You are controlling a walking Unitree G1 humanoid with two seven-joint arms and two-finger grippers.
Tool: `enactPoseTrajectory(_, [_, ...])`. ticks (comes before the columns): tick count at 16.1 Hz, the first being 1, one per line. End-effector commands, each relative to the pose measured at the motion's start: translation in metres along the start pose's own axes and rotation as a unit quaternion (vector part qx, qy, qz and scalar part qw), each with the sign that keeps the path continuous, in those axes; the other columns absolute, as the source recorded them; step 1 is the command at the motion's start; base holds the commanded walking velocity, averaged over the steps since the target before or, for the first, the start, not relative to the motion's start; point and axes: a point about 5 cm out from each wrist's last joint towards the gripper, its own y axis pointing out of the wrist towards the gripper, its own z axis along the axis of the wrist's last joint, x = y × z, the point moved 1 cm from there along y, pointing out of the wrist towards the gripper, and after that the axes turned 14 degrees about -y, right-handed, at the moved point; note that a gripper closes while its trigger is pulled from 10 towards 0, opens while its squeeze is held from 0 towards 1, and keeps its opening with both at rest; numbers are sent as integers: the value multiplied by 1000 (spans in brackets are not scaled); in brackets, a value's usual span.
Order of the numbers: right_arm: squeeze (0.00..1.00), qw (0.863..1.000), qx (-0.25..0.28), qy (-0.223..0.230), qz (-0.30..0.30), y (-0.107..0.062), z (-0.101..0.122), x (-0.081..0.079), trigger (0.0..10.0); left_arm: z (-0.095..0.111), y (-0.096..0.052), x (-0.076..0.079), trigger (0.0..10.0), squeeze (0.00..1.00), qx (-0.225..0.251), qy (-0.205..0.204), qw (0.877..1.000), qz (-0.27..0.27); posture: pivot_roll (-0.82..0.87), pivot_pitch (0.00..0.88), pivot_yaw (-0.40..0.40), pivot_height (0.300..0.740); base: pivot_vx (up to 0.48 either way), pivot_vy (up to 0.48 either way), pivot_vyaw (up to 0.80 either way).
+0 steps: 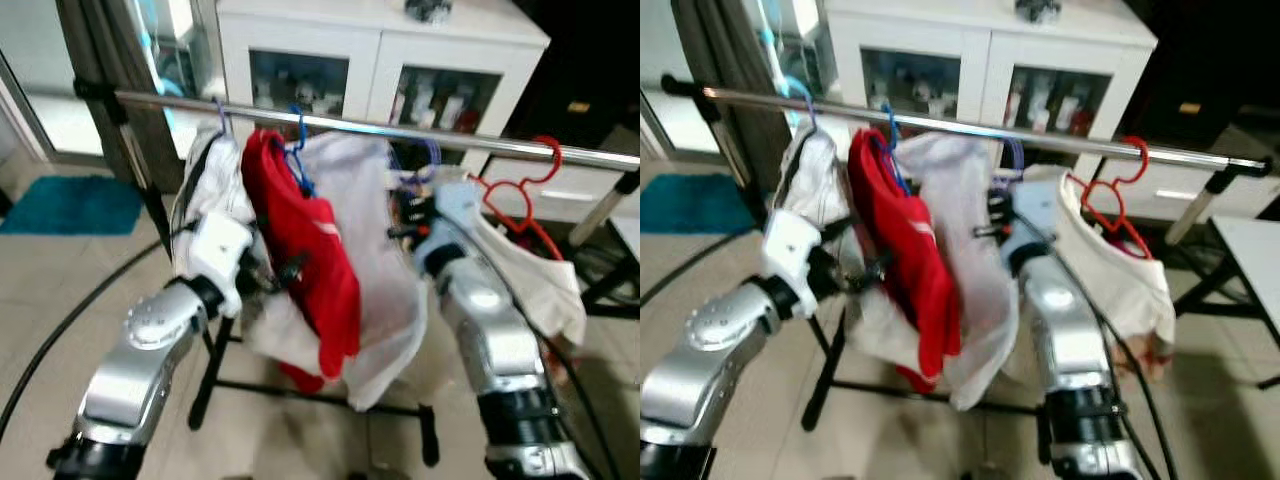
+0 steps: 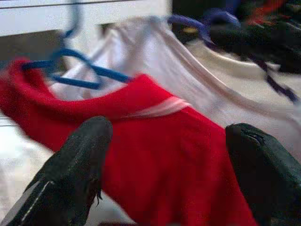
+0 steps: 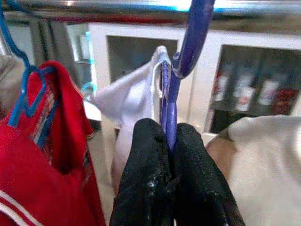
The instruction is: Hang hanger
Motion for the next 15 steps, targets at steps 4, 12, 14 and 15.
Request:
enactPoseTrajectory(4, [0, 1000, 25, 1, 4, 22, 22, 0, 10000, 10, -2, 1, 10000, 0, -1, 17, 999, -36, -23, 27, -43, 740, 0, 0, 0])
enactPoseTrajectory(12, [0, 996, -76, -34, 26, 80, 27, 4, 10000, 18, -1, -3, 10000, 0, -2, 34, 998, -48, -12, 13, -44, 740, 0, 0, 0])
enactPoseTrajectory(14, [0, 993, -106, -39, 34, 86, 23, 4, 10000, 16, -3, -2, 10000, 0, -5, 35, 998, -47, -7, 12, -50, 740, 0, 0, 0])
enactPoseTrajectory(15, [0, 993, -109, -37, 34, 87, 23, 4, 10000, 16, -3, -2, 10000, 0, -6, 35, 998, -47, -4, 11, -52, 740, 0, 0, 0])
